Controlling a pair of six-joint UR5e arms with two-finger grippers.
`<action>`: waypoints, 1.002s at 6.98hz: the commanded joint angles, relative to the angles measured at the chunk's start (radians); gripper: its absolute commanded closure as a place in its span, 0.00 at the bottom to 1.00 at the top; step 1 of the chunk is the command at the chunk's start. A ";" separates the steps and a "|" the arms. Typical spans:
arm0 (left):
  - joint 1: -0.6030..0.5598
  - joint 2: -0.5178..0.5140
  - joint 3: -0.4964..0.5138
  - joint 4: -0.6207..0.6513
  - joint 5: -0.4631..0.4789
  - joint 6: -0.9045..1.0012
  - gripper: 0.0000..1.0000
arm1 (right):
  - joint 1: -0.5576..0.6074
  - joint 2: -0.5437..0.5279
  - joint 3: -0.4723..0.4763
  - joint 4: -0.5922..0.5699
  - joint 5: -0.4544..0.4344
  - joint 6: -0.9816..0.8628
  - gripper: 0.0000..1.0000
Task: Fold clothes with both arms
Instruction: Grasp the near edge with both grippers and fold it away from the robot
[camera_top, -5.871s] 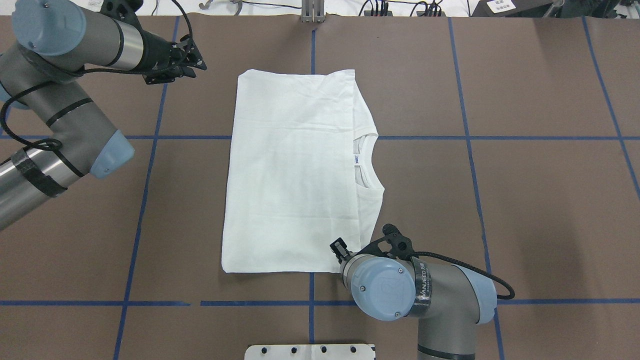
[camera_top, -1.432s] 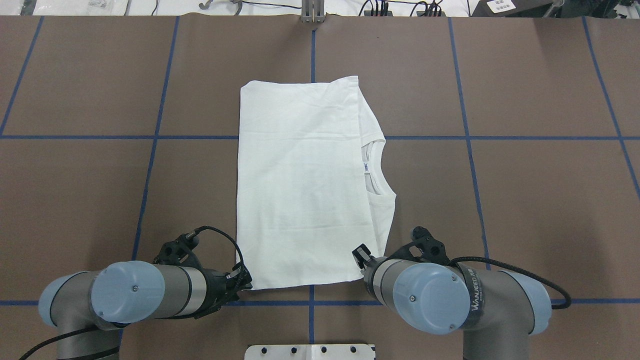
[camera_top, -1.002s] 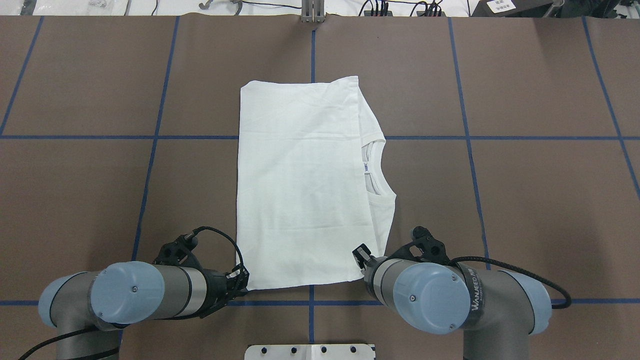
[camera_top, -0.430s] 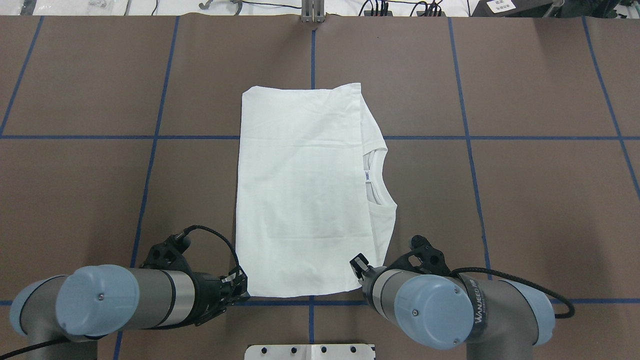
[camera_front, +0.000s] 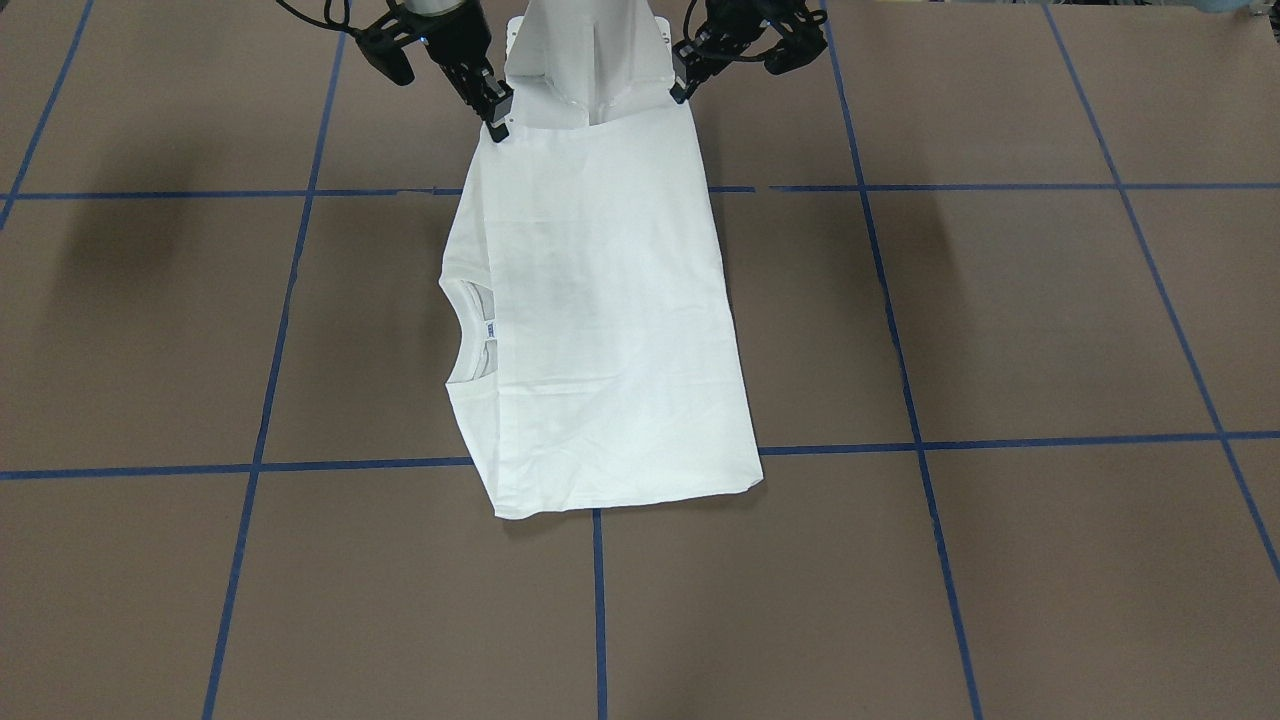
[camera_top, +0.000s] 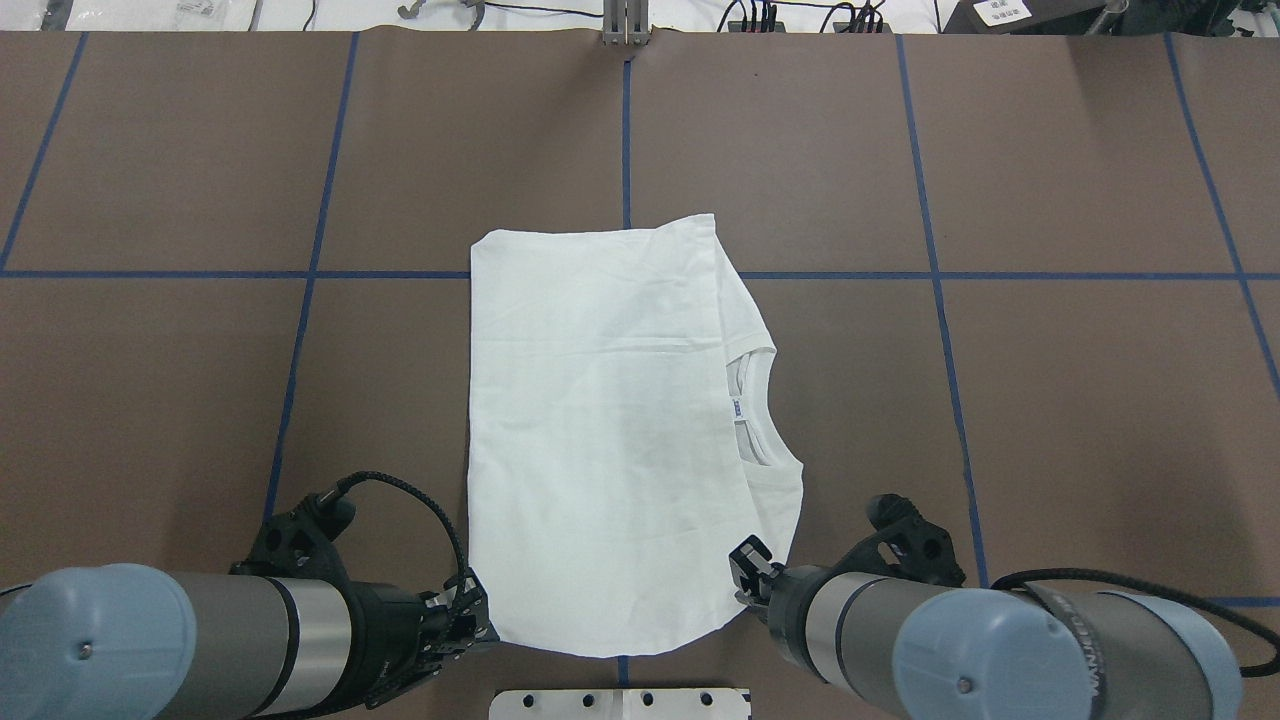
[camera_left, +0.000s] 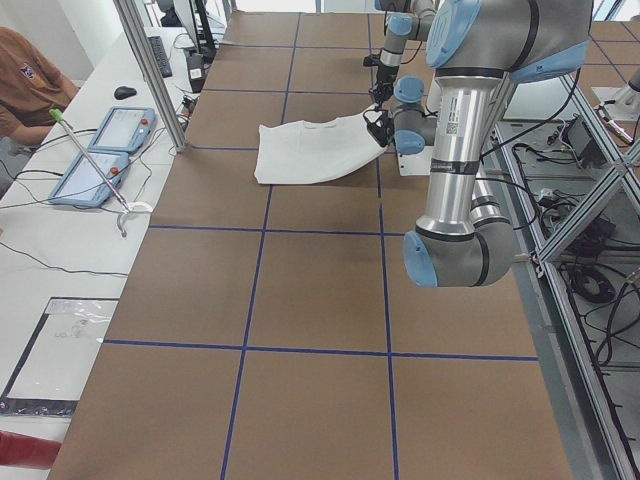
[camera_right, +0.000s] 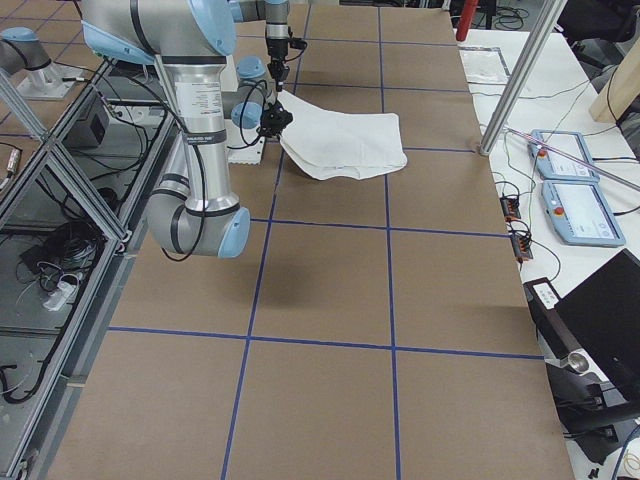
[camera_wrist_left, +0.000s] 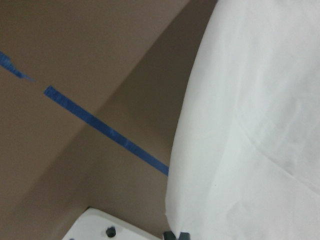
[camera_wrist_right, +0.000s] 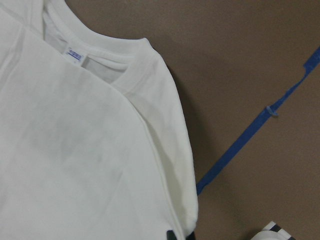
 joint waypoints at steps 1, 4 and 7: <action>-0.075 -0.024 -0.033 0.015 -0.007 0.081 1.00 | 0.116 0.030 0.048 -0.001 0.026 -0.010 1.00; -0.357 -0.198 0.190 0.038 -0.103 0.405 1.00 | 0.369 0.208 -0.193 0.001 0.213 -0.178 1.00; -0.484 -0.263 0.403 -0.031 -0.104 0.561 1.00 | 0.475 0.361 -0.485 0.013 0.249 -0.397 1.00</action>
